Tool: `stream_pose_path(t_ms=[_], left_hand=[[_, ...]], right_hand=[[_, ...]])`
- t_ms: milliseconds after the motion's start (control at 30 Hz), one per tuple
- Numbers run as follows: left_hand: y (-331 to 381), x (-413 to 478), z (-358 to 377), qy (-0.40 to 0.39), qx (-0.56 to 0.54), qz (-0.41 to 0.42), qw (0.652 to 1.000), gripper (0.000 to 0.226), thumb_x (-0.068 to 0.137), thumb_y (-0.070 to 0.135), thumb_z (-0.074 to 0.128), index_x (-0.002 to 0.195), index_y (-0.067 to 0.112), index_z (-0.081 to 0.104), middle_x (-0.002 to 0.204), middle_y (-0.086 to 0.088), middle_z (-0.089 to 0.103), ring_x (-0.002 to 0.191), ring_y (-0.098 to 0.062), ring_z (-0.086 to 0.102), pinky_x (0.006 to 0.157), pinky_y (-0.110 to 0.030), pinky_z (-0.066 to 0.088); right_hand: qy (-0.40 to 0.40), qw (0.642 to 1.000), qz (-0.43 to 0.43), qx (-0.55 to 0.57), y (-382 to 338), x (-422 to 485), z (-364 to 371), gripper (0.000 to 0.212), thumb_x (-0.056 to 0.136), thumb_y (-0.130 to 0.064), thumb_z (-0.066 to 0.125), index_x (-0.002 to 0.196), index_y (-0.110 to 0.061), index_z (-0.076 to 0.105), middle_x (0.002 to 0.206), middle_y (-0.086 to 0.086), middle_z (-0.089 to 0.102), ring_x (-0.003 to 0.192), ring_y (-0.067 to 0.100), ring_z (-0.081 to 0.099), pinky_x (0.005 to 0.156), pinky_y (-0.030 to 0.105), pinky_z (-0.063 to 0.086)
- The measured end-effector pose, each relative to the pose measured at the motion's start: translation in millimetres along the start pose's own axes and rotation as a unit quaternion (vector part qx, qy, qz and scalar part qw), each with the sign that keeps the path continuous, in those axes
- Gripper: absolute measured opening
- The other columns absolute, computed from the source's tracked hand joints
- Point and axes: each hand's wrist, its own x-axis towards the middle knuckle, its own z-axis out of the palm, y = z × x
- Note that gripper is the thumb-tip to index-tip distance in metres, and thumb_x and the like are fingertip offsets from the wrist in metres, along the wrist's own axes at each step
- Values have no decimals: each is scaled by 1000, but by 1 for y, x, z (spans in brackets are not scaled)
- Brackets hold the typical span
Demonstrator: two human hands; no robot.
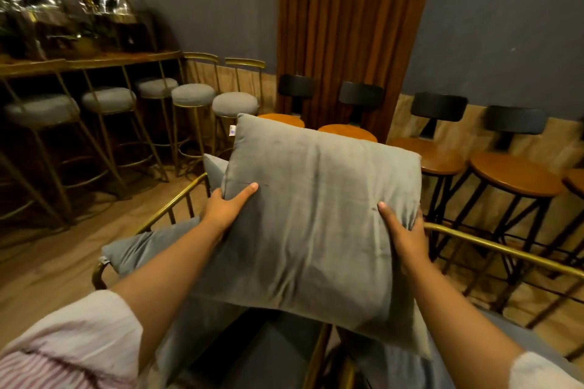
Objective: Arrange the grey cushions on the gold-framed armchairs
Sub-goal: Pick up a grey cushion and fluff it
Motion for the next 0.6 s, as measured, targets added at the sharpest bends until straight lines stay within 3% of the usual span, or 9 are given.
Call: stream_pose_path(t_ms=[67,167,233,333,467,600], left_hand=[[6,23,-13,11,-20,9,1000,112,46,80,67,138,20,43,140,-7,52,124,-33,51,104,-46,43],[8,54,-42,50,-30,23,998,97,61,68,69,138,15,43,141,-9,51,125,-33,50,104,-44,42],[12,74,-72,65,-26,27,997,104,57,73,67,139,15,41,142,-10,49,127,-34,48,106,-46,41],[10,104,-124,103,-10,24,994,110,51,79,62,139,16,42,143,-11,49,128,-35,48,107,-47,40],[-9,148,-192,149,-27,-4,989,118,44,83,60,139,16,43,142,-12,49,127,-36,48,107,-48,40],[-46,193,-232,171,-85,-41,981,99,63,67,68,139,9,43,142,-12,50,125,-33,51,104,-45,43]], right_hand=[[-15,1000,-12,-2,-6,16,29,95,68,-48,77,146,-28,27,146,0,44,130,25,46,108,47,38],[-38,999,-16,-14,-10,29,77,107,57,-63,76,146,-31,25,146,-4,44,130,23,46,109,47,38],[-54,998,-31,-14,-15,33,116,109,56,-66,75,146,-32,25,146,-4,44,130,23,46,109,46,37],[-90,995,-52,-8,-24,36,183,100,66,-56,75,147,-31,22,147,-3,42,130,24,45,108,42,36],[-160,986,-30,-40,-31,35,273,120,51,-72,73,148,-38,12,152,-4,34,135,27,40,110,49,34],[-187,976,-17,-115,-27,39,353,126,43,-82,67,147,-43,6,155,-1,29,138,32,34,112,54,29]])
